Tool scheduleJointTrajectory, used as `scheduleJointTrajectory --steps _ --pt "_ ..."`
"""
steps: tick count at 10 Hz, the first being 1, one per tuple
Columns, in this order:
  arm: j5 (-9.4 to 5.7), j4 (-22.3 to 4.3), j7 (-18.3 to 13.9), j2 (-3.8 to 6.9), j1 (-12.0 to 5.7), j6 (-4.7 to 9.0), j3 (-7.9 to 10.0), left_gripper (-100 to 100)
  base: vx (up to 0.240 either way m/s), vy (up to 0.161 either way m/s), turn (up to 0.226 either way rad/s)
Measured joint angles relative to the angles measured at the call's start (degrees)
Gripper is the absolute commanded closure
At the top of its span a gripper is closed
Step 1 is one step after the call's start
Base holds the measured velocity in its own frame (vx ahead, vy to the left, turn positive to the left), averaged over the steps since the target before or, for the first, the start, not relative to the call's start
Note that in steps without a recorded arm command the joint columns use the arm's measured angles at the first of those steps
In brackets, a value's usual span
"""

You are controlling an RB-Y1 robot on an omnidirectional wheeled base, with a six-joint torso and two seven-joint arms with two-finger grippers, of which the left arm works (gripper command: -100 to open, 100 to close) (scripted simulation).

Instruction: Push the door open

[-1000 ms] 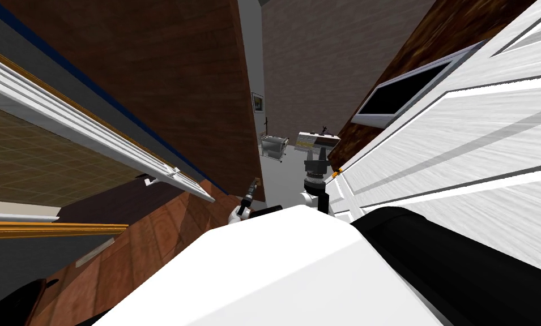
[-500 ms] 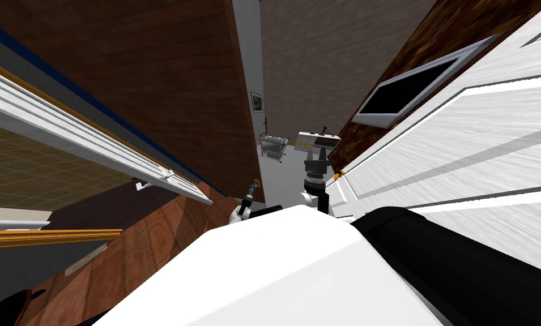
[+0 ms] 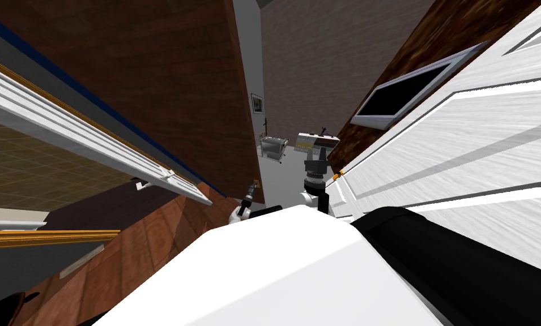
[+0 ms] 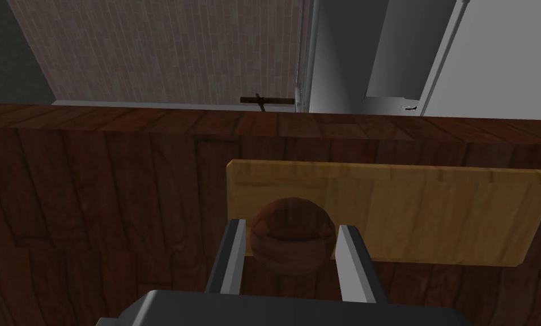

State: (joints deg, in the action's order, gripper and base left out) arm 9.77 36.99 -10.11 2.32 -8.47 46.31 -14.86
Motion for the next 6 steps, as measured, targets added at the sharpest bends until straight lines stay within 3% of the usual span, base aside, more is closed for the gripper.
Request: scheduleJointTrajectory --steps 2,4,5,6 --pt "-0.37 -0.4 0.4 0.28 0.14 -0.14 0.65 100 0.143 -0.11 0.035" --pt "-1.08 -2.4 1.2 0.32 -1.15 0.79 1.96 100 0.163 -0.103 0.027" --pt "-1.38 -3.9 1.5 0.24 -2.14 1.63 2.49 100 0.055 -0.009 -0.02" --pt "-1.13 -0.4 1.1 0.81 -0.53 0.45 2.06 100 0.123 -0.059 0.08"
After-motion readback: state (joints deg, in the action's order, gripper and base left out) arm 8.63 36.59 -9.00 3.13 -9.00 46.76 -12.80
